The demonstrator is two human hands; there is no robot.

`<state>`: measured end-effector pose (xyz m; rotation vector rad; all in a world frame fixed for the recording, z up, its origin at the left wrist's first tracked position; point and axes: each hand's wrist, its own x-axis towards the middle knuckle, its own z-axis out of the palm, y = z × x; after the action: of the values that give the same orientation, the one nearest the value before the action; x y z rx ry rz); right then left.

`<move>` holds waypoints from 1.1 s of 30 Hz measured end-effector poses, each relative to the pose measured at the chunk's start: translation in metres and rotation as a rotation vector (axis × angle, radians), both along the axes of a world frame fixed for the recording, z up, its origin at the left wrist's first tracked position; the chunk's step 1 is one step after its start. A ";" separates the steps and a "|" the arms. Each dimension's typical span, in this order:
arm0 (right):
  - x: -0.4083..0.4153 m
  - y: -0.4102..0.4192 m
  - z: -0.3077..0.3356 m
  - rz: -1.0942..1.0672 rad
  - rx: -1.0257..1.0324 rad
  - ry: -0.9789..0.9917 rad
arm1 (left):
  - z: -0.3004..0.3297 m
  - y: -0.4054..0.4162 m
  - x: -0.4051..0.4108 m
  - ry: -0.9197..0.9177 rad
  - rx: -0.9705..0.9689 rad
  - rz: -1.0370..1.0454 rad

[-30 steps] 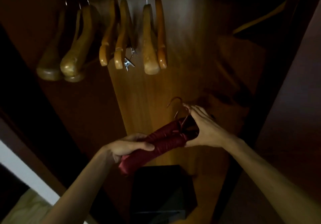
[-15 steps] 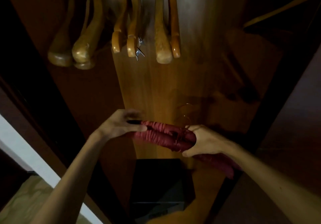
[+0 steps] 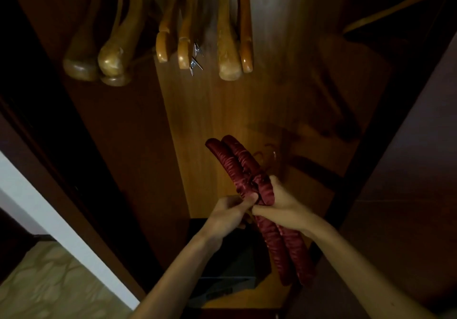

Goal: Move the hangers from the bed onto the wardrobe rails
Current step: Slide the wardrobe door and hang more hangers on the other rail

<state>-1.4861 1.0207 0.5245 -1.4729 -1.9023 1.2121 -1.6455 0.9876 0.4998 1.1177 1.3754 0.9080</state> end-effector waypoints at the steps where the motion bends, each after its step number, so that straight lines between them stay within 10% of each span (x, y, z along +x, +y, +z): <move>1: 0.006 -0.003 0.004 0.045 -0.075 0.067 | 0.001 0.000 -0.001 -0.010 -0.009 -0.006; 33: 0.042 0.111 0.276 -0.277 0.210 0.581 | 0.323 0.139 0.053 -0.014 0.336 0.056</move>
<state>-1.4438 1.1321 0.8007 -1.0746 -1.3402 1.1143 -1.5924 1.1268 0.8230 1.3257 1.2772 1.2176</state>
